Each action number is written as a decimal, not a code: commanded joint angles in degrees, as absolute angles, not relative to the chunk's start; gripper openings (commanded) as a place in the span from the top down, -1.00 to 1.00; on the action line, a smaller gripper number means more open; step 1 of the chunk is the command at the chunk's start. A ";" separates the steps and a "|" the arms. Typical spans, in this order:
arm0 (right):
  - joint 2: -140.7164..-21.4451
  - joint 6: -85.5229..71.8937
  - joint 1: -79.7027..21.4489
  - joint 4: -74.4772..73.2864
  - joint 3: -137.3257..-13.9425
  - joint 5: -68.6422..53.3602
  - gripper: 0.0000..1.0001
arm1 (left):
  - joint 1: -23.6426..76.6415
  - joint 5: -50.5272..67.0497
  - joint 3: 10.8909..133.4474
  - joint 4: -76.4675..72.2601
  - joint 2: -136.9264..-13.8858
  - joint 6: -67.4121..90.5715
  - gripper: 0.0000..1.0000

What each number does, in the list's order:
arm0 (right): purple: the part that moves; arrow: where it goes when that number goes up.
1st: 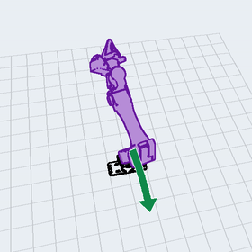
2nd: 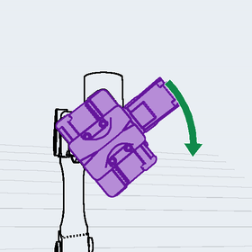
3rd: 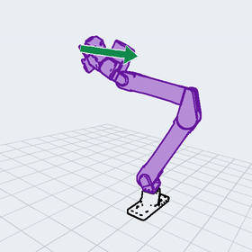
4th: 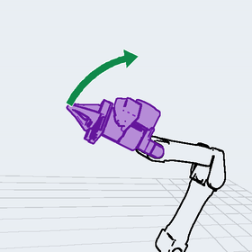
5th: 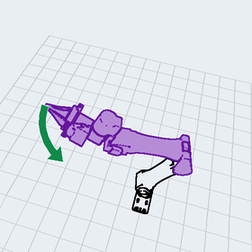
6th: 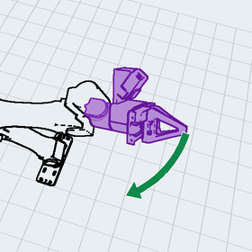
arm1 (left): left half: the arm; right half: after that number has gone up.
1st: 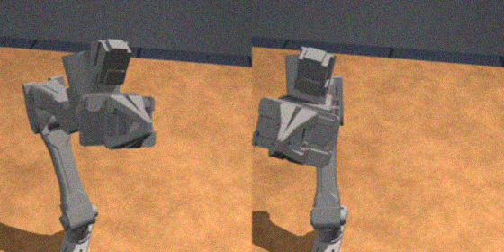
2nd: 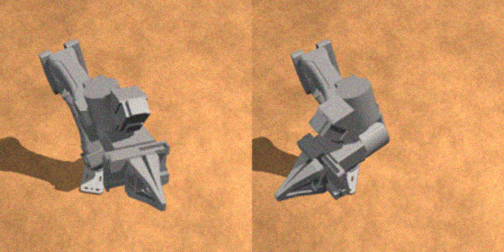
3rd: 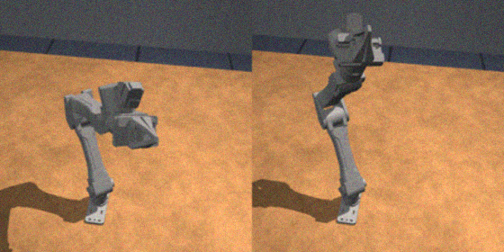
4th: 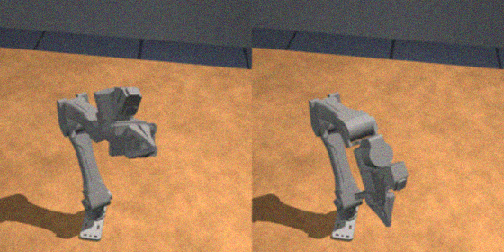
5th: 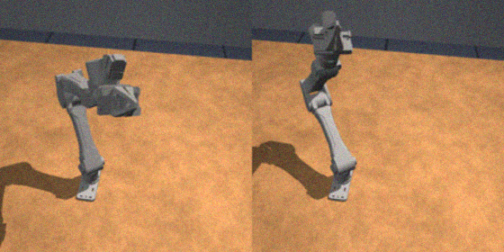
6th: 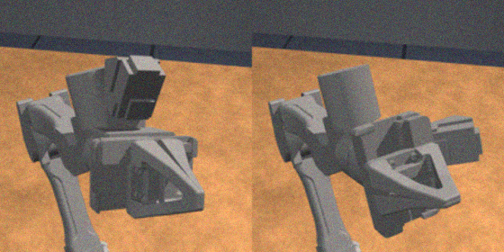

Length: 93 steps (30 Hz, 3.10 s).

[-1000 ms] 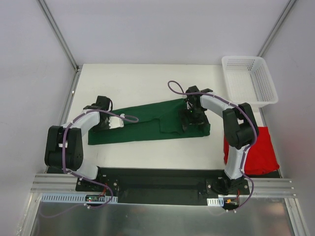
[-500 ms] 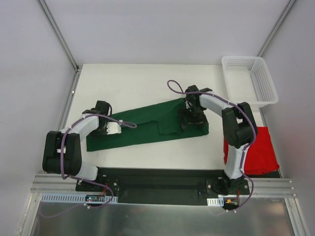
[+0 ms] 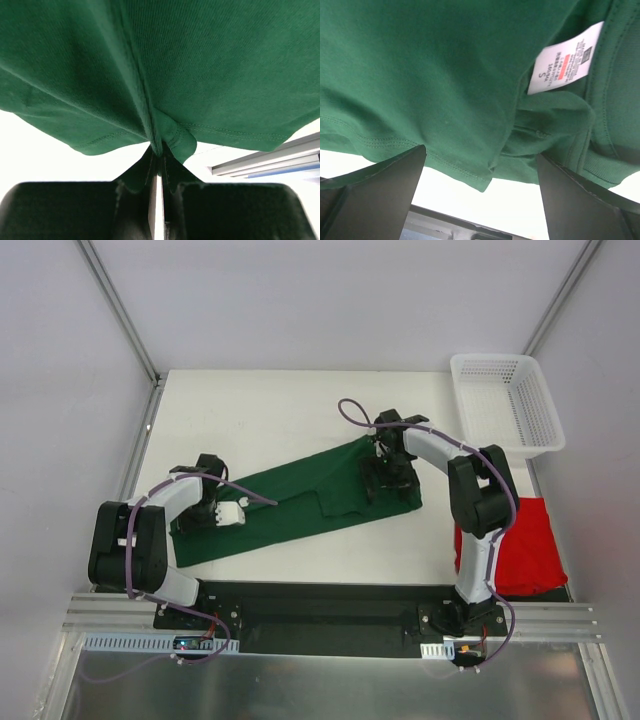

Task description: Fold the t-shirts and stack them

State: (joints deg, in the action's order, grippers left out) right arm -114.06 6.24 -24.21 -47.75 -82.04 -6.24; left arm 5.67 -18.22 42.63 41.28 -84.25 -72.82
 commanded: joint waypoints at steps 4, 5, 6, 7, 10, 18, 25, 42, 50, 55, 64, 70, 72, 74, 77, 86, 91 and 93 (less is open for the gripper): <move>-114.61 5.98 -23.20 -49.13 -84.46 -5.98 -0.92 | 5.89 -19.33 41.41 45.70 -82.36 -72.51 1.00; -114.78 5.89 -23.20 -49.04 -84.46 -6.06 -0.92 | 5.89 -19.34 41.05 45.88 -81.92 -72.51 1.00; -114.87 5.80 -23.12 -48.96 -84.46 -6.33 -0.92 | 5.89 -19.34 40.17 45.97 -81.65 -72.68 1.00; -114.96 5.71 -23.20 -48.78 -84.38 -6.42 -0.92 | 5.89 -19.16 39.64 46.05 -81.04 -72.69 1.00; -114.87 5.54 -23.12 -48.52 -84.20 -7.38 -0.92 | 5.89 -19.07 38.50 46.41 -81.03 -72.07 1.00; -110.48 2.47 -20.92 -40.53 -78.59 -18.44 -0.92 | 5.89 -18.63 38.23 46.49 -82.18 -70.14 1.00; -108.55 -1.41 -16.53 -32.08 -73.12 -25.31 -0.92 | 5.89 -18.63 37.09 46.41 -81.39 -70.14 1.00; -110.13 -0.35 -12.22 -37.70 -80.24 -24.26 -0.92 | 5.89 -20.13 31.64 46.49 -77.78 -71.01 0.93; -109.87 -0.35 -12.31 -38.50 -80.77 -24.79 -0.92 | 5.71 -16.90 52.63 58.15 -79.35 -64.55 -0.98; -108.46 1.05 -12.83 -38.85 -80.60 -24.61 -0.92 | 5.10 1.98 81.27 71.62 -86.21 -53.36 -0.99; -110.04 4.56 -17.48 -40.85 -87.43 -28.21 -0.92 | 4.84 17.30 87.37 70.05 -95.44 -36.49 -0.99; -114.69 11.16 -22.75 -48.86 -102.62 -24.79 -0.92 | 2.73 27.94 81.22 67.94 -97.73 -28.66 -0.99; -117.75 12.47 -23.64 -51.49 -106.51 -24.17 -0.91 | 2.29 30.31 79.72 67.50 -98.00 -26.90 -0.98; -119.44 12.92 -24.78 -52.03 -109.23 -24.52 -0.92 | 1.23 31.46 77.97 67.24 -97.13 -26.11 -0.98; -122.60 13.01 -25.93 -51.77 -110.04 -26.71 -0.92 | 0.35 31.56 75.59 67.41 -95.28 -26.01 -0.99; -127.97 13.10 -30.85 -56.42 -109.69 -28.74 -0.92 | -2.90 28.13 64.52 67.85 -85.26 -29.70 -0.99; -124.28 12.04 -31.82 -59.05 -104.86 -28.22 -0.92 | -3.60 27.69 60.56 68.20 -82.01 -30.59 -0.99; -122.44 12.65 -31.73 -61.94 -104.24 -27.08 -0.92 | -3.87 27.69 59.94 68.38 -81.30 -30.85 -0.99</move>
State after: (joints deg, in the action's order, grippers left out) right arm -128.90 12.01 -31.88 -54.83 -105.75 -27.29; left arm -2.92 27.90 61.49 66.65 -83.79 -28.73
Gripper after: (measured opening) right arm 0.958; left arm 0.992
